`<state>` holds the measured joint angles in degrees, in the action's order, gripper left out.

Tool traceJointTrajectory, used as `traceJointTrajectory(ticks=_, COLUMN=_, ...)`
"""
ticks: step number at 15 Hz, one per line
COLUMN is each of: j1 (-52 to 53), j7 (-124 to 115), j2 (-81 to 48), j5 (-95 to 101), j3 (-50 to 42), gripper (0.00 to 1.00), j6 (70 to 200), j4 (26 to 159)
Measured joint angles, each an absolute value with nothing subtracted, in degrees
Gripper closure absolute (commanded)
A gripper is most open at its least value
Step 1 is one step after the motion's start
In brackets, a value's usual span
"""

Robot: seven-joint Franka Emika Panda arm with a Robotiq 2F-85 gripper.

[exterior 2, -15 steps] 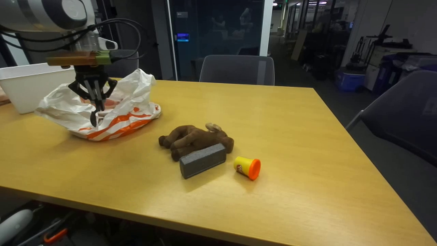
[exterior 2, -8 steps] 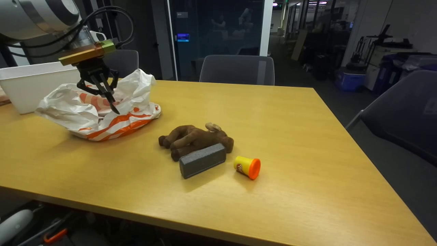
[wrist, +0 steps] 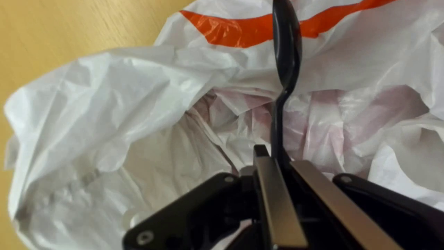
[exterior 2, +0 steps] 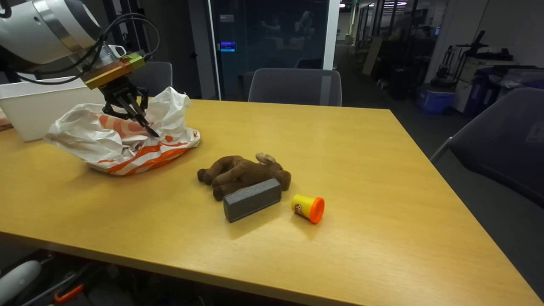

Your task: Pick up the objects on the right side of the table and put them in the plastic bag.

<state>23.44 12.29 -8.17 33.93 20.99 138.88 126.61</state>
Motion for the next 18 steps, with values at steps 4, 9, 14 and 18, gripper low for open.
traceJointTrajectory(ticks=4, j1=26.99, j7=3.66, j2=-9.84, j5=45.23, j3=21.29, gripper=0.87, j6=138.09, j4=124.68)
traceJointTrajectory(ticks=9, j1=27.89, j7=1.25, j2=-11.87, j5=46.86, j3=21.32, gripper=0.48, j6=137.90, j4=124.19)
traceJointTrajectory(ticks=14, j1=26.24, j7=-0.49, j2=-9.90, j5=43.54, j3=20.86, gripper=0.10, j6=132.52, j4=124.15)
traceJointTrajectory(ticks=18, j1=25.25, j7=-0.88, j2=-3.46, j5=31.10, j3=21.04, gripper=0.00, j6=124.70, j4=123.12)
